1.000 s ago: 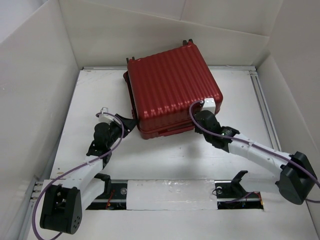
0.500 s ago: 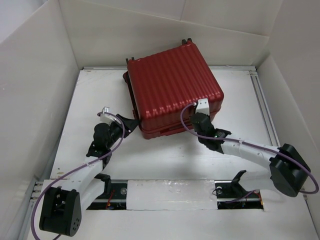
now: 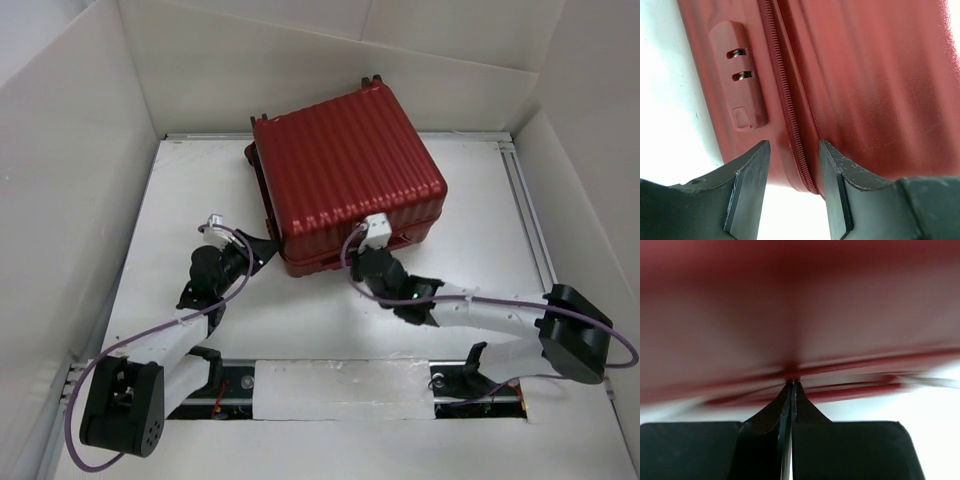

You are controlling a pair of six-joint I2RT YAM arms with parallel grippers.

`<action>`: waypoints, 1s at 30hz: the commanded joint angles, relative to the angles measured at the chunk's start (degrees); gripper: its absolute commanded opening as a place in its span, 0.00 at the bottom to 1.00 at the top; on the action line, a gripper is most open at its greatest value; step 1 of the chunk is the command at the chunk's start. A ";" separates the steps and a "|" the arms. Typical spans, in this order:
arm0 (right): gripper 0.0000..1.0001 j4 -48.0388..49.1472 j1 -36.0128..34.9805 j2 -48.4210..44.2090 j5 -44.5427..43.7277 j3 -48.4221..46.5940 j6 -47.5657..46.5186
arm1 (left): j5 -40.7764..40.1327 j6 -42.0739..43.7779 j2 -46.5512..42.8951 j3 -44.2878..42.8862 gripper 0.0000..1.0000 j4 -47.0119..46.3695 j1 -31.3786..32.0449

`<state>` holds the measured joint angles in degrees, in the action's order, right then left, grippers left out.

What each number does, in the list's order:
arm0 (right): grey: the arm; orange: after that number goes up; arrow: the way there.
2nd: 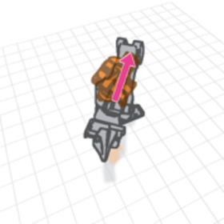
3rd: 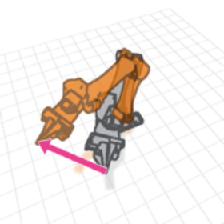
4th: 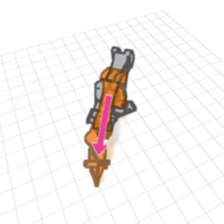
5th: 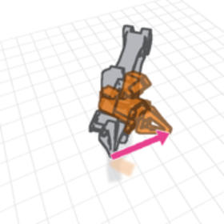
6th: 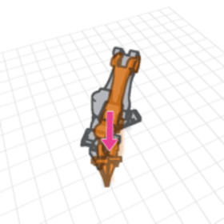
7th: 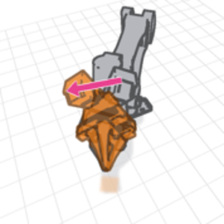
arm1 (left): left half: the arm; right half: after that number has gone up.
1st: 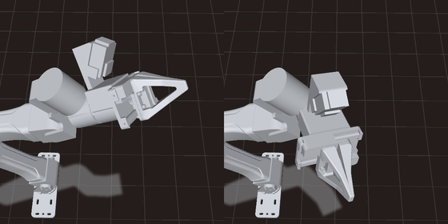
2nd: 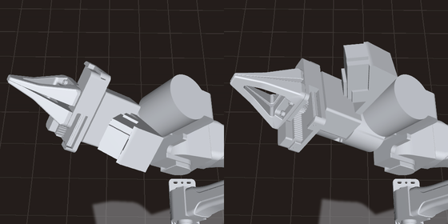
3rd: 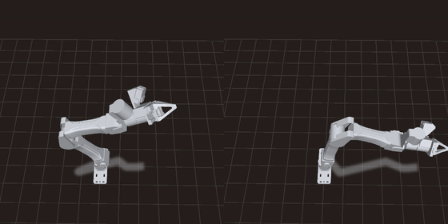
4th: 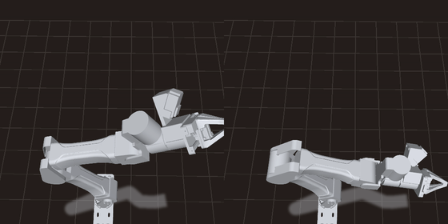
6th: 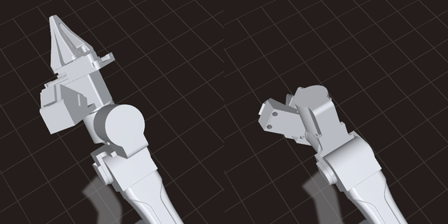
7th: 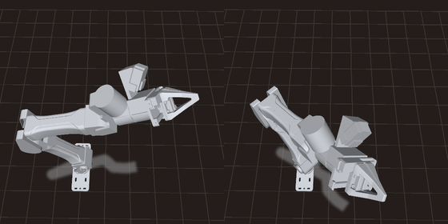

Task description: Pack the luggage

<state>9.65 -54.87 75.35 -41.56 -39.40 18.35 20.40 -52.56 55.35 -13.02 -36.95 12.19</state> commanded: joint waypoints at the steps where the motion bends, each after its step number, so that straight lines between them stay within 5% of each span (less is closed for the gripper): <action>1: 0.00 16.18 -10.24 1.26 18.52 -2.87 11.79 | 4.38 -1.14 0.99 0.89 0.40 -5.15 0.82; 7: 0.00 12.16 -22.64 11.39 19.43 -11.66 13.38 | 8.07 -1.76 -1.38 0.36 0.39 -5.15 0.82; 12: 0.00 -5.49 -24.58 5.44 -2.88 -9.40 19.00 | 9.04 -2.46 -3.23 0.36 0.39 -3.14 0.82; 17: 0.00 -12.11 -11.45 -12.13 -9.68 5.97 32.62 | 7.73 -0.81 -5.43 -0.25 0.39 1.08 0.82; 18: 0.07 -12.11 -9.31 -15.20 -7.68 10.61 32.63 | 7.72 -0.01 -6.30 -0.78 0.39 1.87 0.82; 20: 0.36 -12.11 -3.70 -21.98 -6.61 13.54 32.63 | 6.67 0.52 -6.92 -0.78 0.39 3.72 0.82; 23: 0.50 -12.11 2.91 -24.72 -2.57 14.26 26.77 | 6.14 1.05 -6.92 -0.78 0.39 3.73 0.82; 30: 0.51 -3.42 15.30 -22.01 11.57 11.45 7.26 | 6.14 1.66 -5.78 -1.31 0.39 3.73 0.82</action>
<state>-0.38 -42.70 52.34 -37.78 -24.91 36.14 25.21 -52.69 49.36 -12.67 -32.27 12.53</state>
